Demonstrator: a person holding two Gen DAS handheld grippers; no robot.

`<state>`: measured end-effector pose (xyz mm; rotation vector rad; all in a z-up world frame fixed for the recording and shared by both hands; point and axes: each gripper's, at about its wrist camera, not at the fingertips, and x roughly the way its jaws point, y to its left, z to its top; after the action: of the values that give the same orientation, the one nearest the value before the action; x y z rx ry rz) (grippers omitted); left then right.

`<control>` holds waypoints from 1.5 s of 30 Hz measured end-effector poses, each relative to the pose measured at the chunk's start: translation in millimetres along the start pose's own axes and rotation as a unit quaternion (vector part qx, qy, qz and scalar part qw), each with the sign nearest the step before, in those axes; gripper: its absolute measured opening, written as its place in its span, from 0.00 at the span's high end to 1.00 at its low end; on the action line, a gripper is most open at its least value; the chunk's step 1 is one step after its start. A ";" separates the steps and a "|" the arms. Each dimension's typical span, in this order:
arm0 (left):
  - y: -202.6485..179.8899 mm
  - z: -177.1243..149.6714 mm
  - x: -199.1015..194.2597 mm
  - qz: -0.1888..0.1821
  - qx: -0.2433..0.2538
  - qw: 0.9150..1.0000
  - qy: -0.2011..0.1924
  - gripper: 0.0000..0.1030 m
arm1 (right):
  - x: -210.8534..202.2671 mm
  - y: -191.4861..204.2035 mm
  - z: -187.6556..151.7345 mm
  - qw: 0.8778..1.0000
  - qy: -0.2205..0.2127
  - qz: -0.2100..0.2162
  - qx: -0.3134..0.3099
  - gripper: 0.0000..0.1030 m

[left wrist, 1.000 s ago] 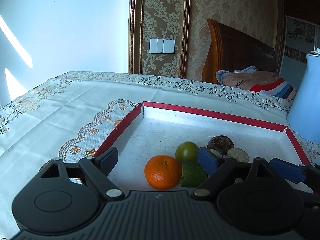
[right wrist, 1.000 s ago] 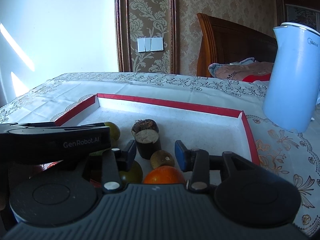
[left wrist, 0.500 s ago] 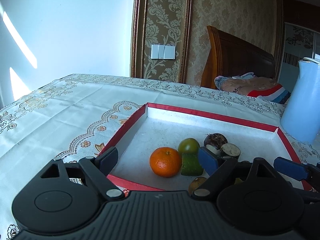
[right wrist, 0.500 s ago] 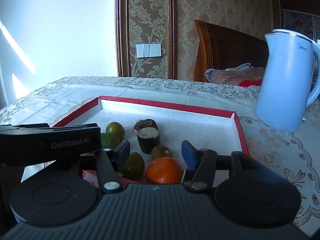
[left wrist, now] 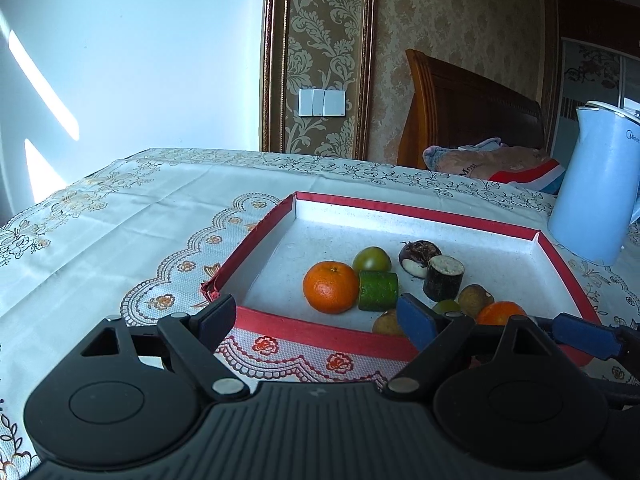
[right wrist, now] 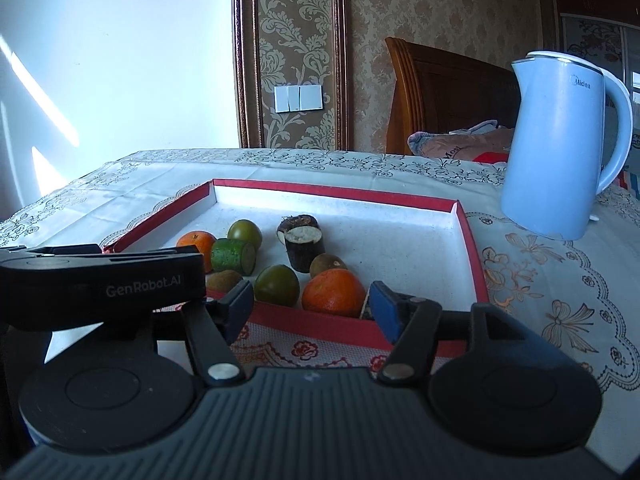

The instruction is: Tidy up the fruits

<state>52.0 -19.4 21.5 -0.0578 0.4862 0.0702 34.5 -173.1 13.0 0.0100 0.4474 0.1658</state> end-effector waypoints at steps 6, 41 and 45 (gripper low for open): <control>0.8 -8.1 -8.1 -0.014 -0.001 1.000 0.010 0.15 | -13.0 -1.2 -9.3 1.000 0.002 0.006 0.012 0.37; -5.7 -20.2 -31.0 -0.018 0.009 1.000 0.003 0.00 | -33.2 -5.9 -25.5 0.999 -0.006 0.005 0.031 0.23; -4.8 -20.1 -30.7 -0.021 0.007 1.000 0.005 0.00 | -33.1 -5.9 -25.4 1.000 -0.006 0.005 0.031 0.23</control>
<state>16.0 -27.2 18.3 -0.0542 0.4957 0.0261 -4.9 -185.0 4.0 0.0733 0.4405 0.1613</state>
